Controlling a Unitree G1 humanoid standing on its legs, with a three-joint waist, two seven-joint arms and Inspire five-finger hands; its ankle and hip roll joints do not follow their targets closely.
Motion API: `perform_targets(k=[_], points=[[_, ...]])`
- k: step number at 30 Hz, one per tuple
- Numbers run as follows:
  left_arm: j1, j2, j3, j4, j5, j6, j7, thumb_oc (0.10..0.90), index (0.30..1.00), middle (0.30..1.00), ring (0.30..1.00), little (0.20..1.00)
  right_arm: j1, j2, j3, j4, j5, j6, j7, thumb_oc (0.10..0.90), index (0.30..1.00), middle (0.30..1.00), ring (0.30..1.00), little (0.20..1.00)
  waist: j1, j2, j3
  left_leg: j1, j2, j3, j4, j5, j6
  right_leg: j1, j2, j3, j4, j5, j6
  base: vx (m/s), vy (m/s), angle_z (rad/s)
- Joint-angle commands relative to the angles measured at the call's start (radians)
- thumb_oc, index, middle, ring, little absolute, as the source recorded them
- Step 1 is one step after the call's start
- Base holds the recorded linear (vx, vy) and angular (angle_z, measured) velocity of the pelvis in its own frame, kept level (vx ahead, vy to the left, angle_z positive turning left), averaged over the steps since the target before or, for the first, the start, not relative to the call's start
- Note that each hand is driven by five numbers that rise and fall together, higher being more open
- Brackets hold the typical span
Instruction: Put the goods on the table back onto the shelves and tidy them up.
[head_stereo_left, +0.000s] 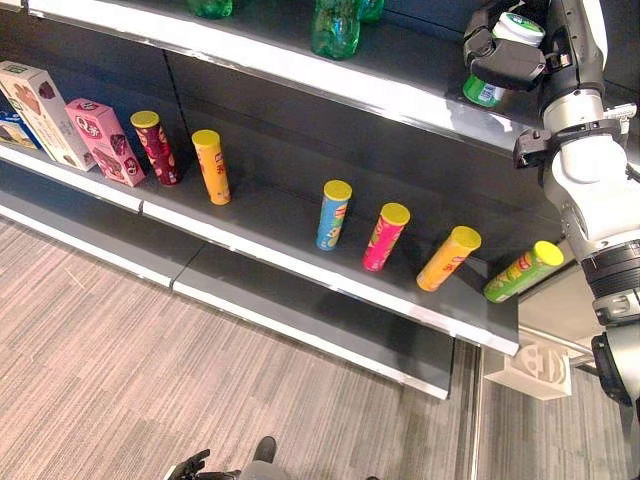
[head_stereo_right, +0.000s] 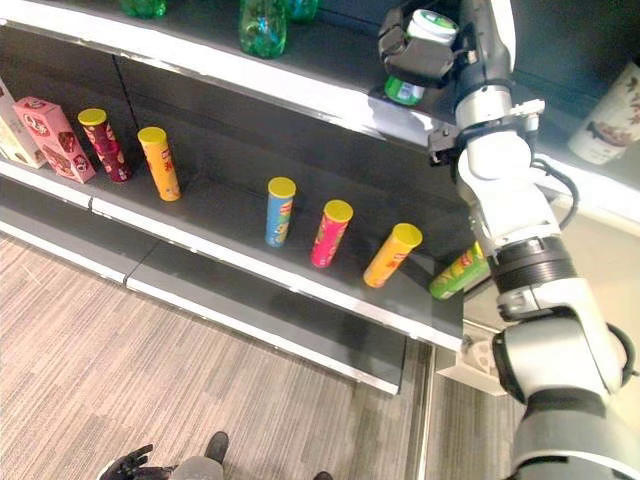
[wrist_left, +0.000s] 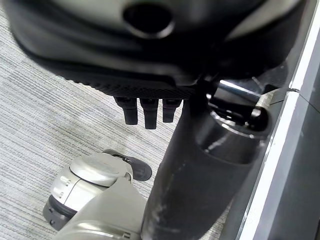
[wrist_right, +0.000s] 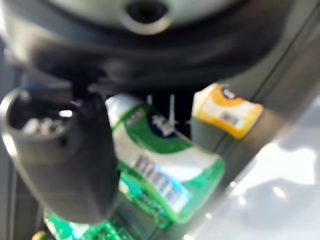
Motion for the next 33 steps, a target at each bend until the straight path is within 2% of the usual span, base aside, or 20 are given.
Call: perform_targets(k=[1, 29, 30, 31, 33], points=[[-0.040, 0.046, -0.028, 0.020, 0.015, -0.027, 0.008, 0.800, 0.900, 0.900, 0.900, 0.900, -0.129, -0.108, -0.032, -0.015, -0.013, -0.058, -0.043, 0.400, 0.300, 0.300, 0.300, 0.300, 0.022, -0.022, -0.019, -0.012, -0.015, 0.035, 0.001, -0.048, 0.006, 0.115, -0.090, -0.014, 0.007, -0.044, 0.118, 0.00, 0.000, 0.00], [-0.046, 0.046, -0.023, 0.040, 0.023, -0.030, 0.008, 0.800, 0.900, 0.900, 0.900, 0.900, -0.091, -0.122, -0.055, -0.008, 0.024, -0.068, -0.027, 0.400, 0.300, 0.300, 0.300, 0.300, 0.003, -0.032, -0.007, -0.010, -0.010, 0.040, 0.000, -0.050, 0.008, 0.108, -0.083, -0.003, 0.007, -0.048, 0.114, 0.00, 0.000, 0.00], [-0.049, 0.046, -0.022, 0.046, 0.024, -0.031, 0.006, 0.800, 0.900, 0.900, 0.900, 0.900, -0.093, -0.115, -0.047, -0.012, 0.019, -0.063, -0.018, 0.547, 0.521, 0.521, 0.521, 0.521, 0.002, -0.035, -0.008, -0.005, -0.008, 0.041, -0.001, -0.052, 0.009, 0.110, -0.082, -0.002, 0.007, -0.049, 0.113, 0.00, -0.015, -0.05], [-0.049, 0.047, -0.020, 0.049, 0.023, -0.031, 0.006, 0.800, 0.900, 0.900, 0.900, 0.900, -0.092, -0.114, -0.047, -0.014, 0.015, -0.063, -0.018, 0.800, 0.900, 0.900, 0.900, 0.900, 0.000, -0.036, -0.009, -0.005, -0.008, 0.041, -0.002, -0.052, 0.009, 0.111, -0.082, -0.004, 0.007, -0.048, 0.114, -0.01, -0.007, -0.06], [-0.049, 0.048, -0.018, 0.054, 0.028, -0.028, 0.004, 0.800, 0.900, 0.900, 0.900, 0.900, -0.089, -0.110, -0.050, -0.021, 0.012, -0.061, -0.019, 0.800, 0.900, 0.900, 0.900, 0.900, -0.002, -0.037, -0.010, -0.001, -0.008, 0.042, -0.002, -0.054, 0.010, 0.112, -0.082, 0.001, 0.007, -0.050, 0.112, -0.01, 0.000, -0.05]])
